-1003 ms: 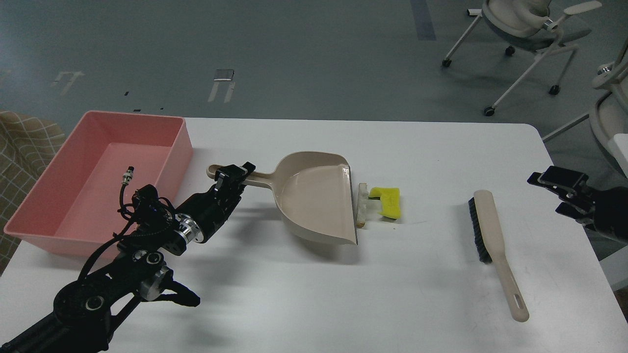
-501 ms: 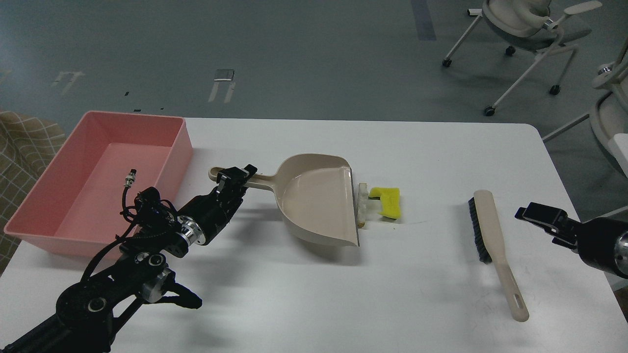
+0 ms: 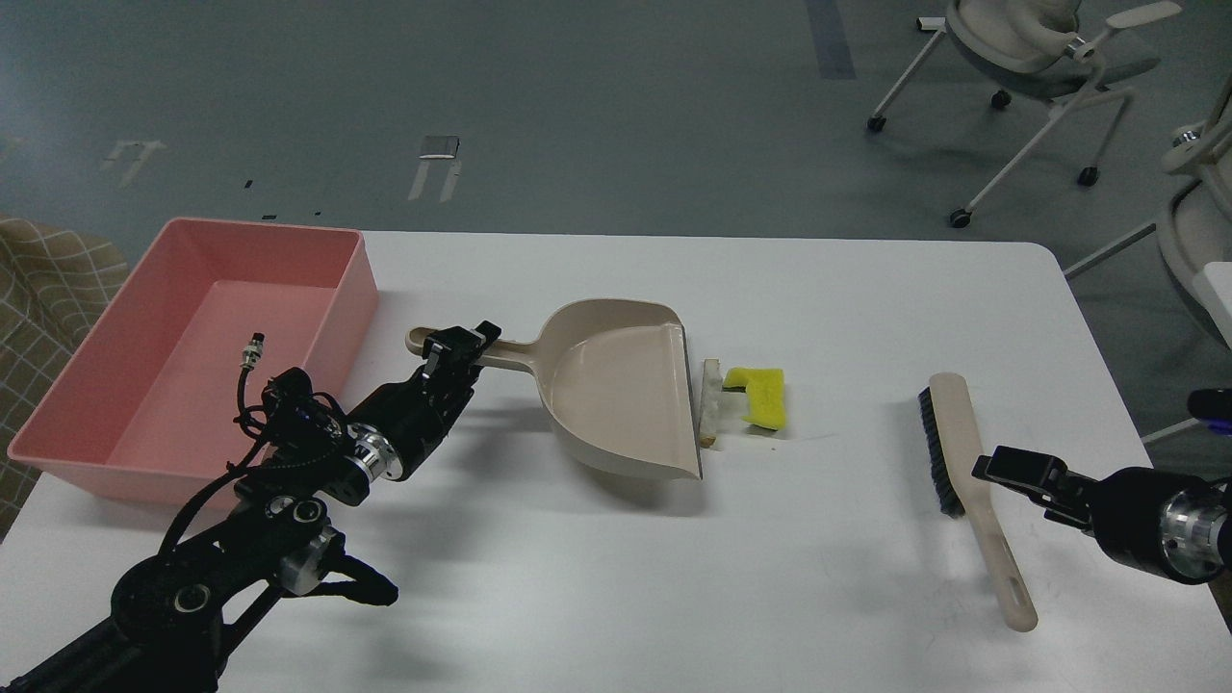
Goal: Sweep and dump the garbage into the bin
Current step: 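Reach the right gripper to the wooden brush handle and grasp it, then lift the brush with the right gripper toward the sponge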
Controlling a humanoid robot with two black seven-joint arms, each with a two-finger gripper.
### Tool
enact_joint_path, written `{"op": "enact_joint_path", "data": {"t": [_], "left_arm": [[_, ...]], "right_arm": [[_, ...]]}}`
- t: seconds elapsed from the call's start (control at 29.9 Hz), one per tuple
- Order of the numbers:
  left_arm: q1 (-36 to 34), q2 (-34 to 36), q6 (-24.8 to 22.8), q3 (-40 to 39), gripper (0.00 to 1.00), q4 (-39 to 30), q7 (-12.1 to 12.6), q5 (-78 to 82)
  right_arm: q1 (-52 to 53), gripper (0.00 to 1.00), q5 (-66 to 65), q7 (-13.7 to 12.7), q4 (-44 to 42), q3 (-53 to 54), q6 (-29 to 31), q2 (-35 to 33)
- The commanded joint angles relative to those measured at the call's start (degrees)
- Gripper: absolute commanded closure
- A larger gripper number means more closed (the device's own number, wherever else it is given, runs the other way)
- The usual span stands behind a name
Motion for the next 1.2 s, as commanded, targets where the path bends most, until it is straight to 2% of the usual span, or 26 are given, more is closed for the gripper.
{"op": "enact_joint_path", "data": {"t": [0.0,0.03,0.07,0.6,0.63,0.7,0.74,0.97,1.14,1.17], "left_arm": [[0.0,-0.1,0.1,0.0,1.0,0.0,-0.1,0.0],[-0.1,0.0,0.2,0.0,1.0,0.0,-0.1,-0.1],[-0.1,0.0,0.1,0.0,1.0,0.0,-0.1,-0.1],[0.0,0.5,0.1,0.0,0.99,0.1,-0.4,-0.1],[0.0,0.5,0.1,0.0,0.99,0.2,-0.4,-0.1],[0.0,0.5,0.1,0.0,0.99,0.3,-0.5,-0.1],[0.0,0.5,0.1,0.0,0.99,0.3,-0.5,-0.2],[0.0,0.8,0.1,0.0,0.99,0.3,-0.5,-0.2],[0.0,0.5,0.1,0.0,0.99,0.3,-0.5,-0.2],[0.1,0.5,0.1,0.0,0.99,0.3,-0.5,-0.2]], "right_arm": [[0.8,0.3,0.0,0.0,0.0,-1.7,0.0,0.2],[0.8,0.37,0.0,0.0,0.1,-1.8,0.0,0.3],[0.9,0.39,0.0,0.0,0.1,-2.0,0.0,0.5],[1.2,0.4,0.1,0.0,0.2,-5.0,0.0,1.1],[1.1,0.43,0.2,0.0,0.2,-4.9,0.0,1.1],[1.1,0.58,0.1,0.0,0.2,-4.7,0.0,1.7],[1.1,0.6,0.1,0.0,0.2,-4.7,0.0,1.7],[1.3,0.69,0.1,0.0,0.2,-4.8,0.0,1.1],[1.2,0.71,0.1,0.0,0.2,-5.0,0.0,0.9],[1.1,0.76,0.1,0.0,0.2,-5.0,0.0,0.9]]}}
